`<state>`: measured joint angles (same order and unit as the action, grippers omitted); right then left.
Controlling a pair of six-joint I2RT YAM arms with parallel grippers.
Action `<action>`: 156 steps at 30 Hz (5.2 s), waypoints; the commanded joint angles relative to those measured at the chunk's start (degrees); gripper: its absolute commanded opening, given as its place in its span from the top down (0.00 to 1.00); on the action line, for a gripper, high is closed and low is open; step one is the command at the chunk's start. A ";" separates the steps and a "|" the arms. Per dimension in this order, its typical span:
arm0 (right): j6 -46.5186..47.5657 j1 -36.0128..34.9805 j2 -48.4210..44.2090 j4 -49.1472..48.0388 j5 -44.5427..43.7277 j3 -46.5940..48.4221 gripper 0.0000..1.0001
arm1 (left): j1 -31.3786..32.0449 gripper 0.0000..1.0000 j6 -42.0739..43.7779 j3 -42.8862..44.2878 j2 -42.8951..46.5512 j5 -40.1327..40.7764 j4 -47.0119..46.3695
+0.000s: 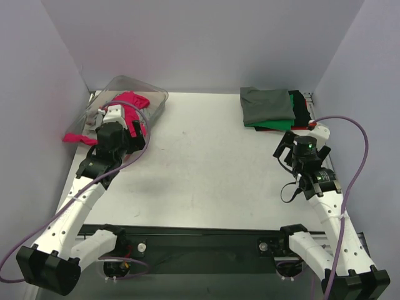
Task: Fold and stack the t-shirts
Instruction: Grab crumpled tshirt from bin with the left arm, then move the tshirt to the center of the board, then flatten out the tshirt
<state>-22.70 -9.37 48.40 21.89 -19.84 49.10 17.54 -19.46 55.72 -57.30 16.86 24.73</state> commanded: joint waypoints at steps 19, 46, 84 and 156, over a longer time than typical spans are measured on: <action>0.55 0.23 -1.21 0.87 -0.56 2.40 0.00 | -16.64 0.03 6.19 8.77 -11.15 -0.95 -0.74; 0.02 0.40 2.66 0.35 0.15 2.31 0.00 | -19.12 0.30 2.06 15.47 -40.79 -22.48 -0.29; 1.87 0.49 6.97 -2.73 2.61 5.13 0.00 | -21.68 1.00 6.98 64.74 -28.30 -45.31 15.69; -17.20 -32.21 32.63 -0.09 27.30 -9.38 0.56 | 27.28 0.44 -11.74 3.78 -39.21 -29.17 3.22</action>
<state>-39.64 -41.04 79.99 21.10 5.45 39.99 44.53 -30.81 59.44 -96.27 -12.40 28.91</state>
